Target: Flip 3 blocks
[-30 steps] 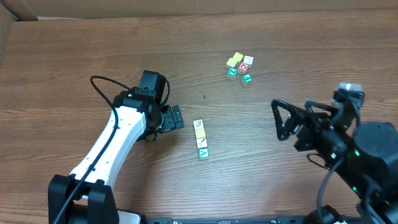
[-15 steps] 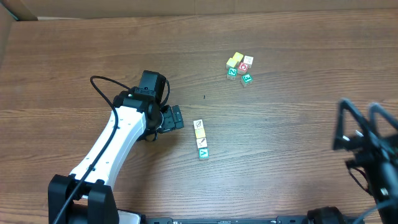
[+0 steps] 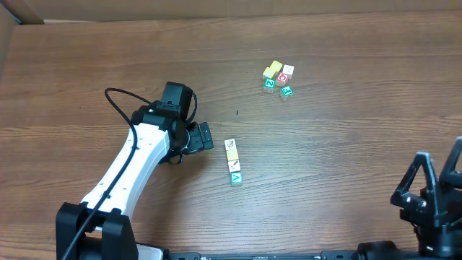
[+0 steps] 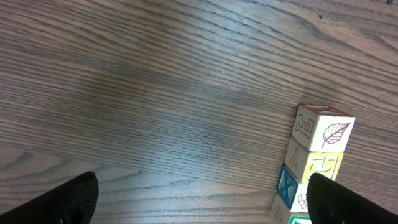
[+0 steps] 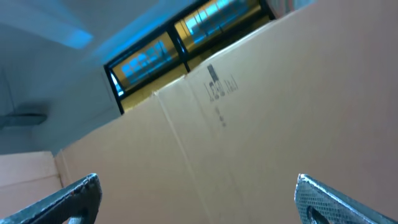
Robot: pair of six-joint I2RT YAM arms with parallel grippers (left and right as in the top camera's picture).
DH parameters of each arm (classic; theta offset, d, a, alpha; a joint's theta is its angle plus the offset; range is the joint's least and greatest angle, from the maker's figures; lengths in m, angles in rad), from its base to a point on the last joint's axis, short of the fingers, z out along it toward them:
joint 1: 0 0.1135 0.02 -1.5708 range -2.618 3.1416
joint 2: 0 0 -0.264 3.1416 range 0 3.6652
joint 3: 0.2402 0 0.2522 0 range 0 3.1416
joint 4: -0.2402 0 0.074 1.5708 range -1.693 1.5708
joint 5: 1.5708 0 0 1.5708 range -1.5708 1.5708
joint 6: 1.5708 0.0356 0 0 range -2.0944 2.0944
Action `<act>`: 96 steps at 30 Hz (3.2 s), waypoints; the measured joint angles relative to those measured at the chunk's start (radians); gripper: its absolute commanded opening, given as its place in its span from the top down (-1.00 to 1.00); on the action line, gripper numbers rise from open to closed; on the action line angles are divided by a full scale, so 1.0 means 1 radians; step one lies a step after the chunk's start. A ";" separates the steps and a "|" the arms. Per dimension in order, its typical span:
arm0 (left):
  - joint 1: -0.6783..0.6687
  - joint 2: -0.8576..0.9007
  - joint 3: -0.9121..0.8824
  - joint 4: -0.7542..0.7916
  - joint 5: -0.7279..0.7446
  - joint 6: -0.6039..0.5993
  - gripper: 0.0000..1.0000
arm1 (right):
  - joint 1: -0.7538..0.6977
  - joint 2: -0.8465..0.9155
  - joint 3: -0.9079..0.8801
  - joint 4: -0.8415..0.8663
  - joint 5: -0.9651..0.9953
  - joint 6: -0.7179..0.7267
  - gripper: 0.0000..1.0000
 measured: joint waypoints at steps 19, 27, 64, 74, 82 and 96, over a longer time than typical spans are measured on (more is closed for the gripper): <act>0.000 0.000 0.000 0.000 0.000 0.000 -0.99 | -0.047 -0.087 -0.451 0.300 -0.026 -0.093 -1.00; 0.000 0.000 0.000 -0.001 0.000 0.000 -0.99 | -0.047 -0.088 -0.526 0.112 -0.161 -0.288 -1.00; 0.000 0.000 0.000 0.000 0.000 0.000 -1.00 | -0.047 -0.088 -0.584 -0.068 -0.131 -0.493 -1.00; 0.000 0.000 0.000 0.000 0.000 0.000 -1.00 | -0.047 -0.088 -0.584 -0.068 -0.130 -0.493 -1.00; -0.009 -0.147 0.000 0.001 0.000 0.000 -0.99 | -0.047 -0.088 -0.584 -0.068 -0.131 -0.492 -1.00; -0.005 -0.955 0.002 0.013 -0.132 0.001 -1.00 | -0.047 -0.088 -0.584 -0.068 -0.130 -0.493 -1.00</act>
